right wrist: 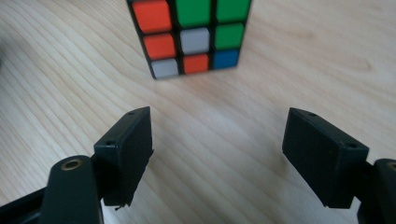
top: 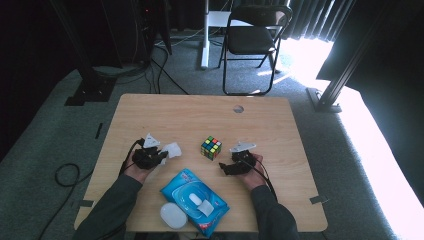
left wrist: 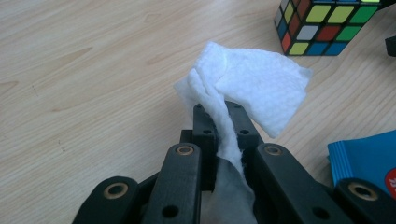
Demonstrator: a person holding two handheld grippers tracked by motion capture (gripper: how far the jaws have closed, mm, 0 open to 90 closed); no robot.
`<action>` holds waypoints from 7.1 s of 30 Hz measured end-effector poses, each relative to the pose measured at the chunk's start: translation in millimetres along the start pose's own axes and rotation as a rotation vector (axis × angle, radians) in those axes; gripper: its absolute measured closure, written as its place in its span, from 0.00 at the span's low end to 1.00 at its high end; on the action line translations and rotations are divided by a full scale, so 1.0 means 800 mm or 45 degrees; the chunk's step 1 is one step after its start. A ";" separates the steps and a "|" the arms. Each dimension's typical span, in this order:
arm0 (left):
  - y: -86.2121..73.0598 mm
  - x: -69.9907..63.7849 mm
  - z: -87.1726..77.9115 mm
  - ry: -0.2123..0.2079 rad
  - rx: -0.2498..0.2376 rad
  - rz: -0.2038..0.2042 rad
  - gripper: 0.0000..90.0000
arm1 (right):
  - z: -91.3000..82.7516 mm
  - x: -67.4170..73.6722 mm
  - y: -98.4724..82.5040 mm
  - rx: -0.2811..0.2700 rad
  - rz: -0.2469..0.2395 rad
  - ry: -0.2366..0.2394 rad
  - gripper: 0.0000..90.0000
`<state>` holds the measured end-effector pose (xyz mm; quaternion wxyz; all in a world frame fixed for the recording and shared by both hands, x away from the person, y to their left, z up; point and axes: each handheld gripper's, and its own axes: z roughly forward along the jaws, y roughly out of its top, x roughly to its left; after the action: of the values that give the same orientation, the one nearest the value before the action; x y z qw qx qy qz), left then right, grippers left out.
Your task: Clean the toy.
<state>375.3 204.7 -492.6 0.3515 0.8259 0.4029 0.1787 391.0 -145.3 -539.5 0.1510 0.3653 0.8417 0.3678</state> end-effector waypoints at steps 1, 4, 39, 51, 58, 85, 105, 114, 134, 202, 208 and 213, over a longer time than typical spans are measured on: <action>0.000 0.000 0.000 0.000 0.000 0.000 0.94 | 0.000 0.000 0.000 0.000 0.000 0.000 0.27; 0.002 0.000 0.000 -0.009 -0.004 -0.003 0.94 | 0.000 0.003 0.011 -0.054 0.001 0.067 0.29; 0.027 0.003 0.001 -0.069 -0.047 0.005 0.94 | 0.054 0.012 0.051 -0.094 -0.137 0.066 0.38; 0.042 -0.006 0.007 -0.093 -0.053 0.038 0.94 | 0.046 0.026 0.068 -0.130 -0.188 0.091 0.38; 0.047 -0.019 0.018 -0.119 -0.018 0.086 0.94 | 0.043 0.032 0.078 -0.139 -0.208 0.102 0.38; 0.079 -0.041 0.027 -0.169 -0.065 0.121 0.94 | 0.060 0.067 0.088 -0.116 -0.295 0.129 0.38; 0.087 -0.030 0.038 -0.148 -0.079 0.075 0.94 | 0.057 0.079 0.085 -0.130 -0.338 0.196 0.38; 0.089 -0.036 0.037 -0.160 -0.083 0.086 0.94 | 0.055 0.079 0.085 -0.139 -0.347 0.189 0.38; 0.095 -0.071 0.032 -0.246 -0.091 0.210 0.93 | 0.051 0.067 0.087 -0.167 -0.291 0.162 0.38; 0.097 -0.059 0.031 -0.260 -0.130 0.165 0.93 | 0.049 0.078 0.089 -0.189 -0.328 0.192 0.38; 0.096 -0.045 0.027 -0.222 -0.132 0.133 0.93 | 0.046 0.080 0.089 -0.194 -0.333 0.196 0.38; 0.095 -0.035 0.023 -0.207 -0.140 0.110 0.93 | 0.043 0.077 0.089 -0.203 -0.338 0.188 0.38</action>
<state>409.8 141.6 -450.5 0.4199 0.8337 0.3268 0.1479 402.7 -50.4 -509.9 0.1647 0.2098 0.8596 0.4359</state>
